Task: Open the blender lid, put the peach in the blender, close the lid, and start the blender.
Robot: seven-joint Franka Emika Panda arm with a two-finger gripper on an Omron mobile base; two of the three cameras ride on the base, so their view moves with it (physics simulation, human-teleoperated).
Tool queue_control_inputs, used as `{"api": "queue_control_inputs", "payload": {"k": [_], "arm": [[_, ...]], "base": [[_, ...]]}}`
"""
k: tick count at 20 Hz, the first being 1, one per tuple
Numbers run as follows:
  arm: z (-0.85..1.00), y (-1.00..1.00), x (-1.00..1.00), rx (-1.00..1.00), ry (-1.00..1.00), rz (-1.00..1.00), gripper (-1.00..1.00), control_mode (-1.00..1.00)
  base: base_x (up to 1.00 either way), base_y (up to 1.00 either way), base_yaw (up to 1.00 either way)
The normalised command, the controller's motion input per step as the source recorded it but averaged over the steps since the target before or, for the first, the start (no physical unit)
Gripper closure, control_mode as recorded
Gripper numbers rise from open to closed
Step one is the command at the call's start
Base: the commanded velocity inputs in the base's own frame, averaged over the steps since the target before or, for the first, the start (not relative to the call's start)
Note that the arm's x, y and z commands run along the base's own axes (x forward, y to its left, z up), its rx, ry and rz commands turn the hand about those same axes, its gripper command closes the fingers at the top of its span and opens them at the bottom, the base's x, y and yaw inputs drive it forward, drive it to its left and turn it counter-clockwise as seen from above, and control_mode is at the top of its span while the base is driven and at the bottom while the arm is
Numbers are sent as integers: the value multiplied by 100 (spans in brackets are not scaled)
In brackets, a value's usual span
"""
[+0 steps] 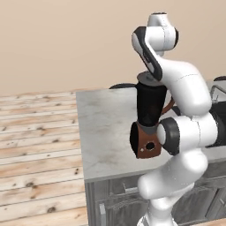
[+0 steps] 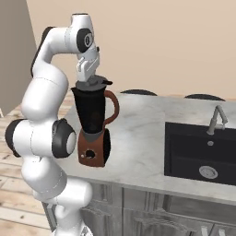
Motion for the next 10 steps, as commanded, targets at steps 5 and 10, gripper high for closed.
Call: {"api": "queue_control_inputs", "payload": {"k": [5, 10], "arm": [[-1, 0, -52, 4, -3, 1, 100, -100], [0, 0, -24, 1, 0, 2, 100, -100]], "base": [[0, 0, 0], [0, 0, 0]]}}
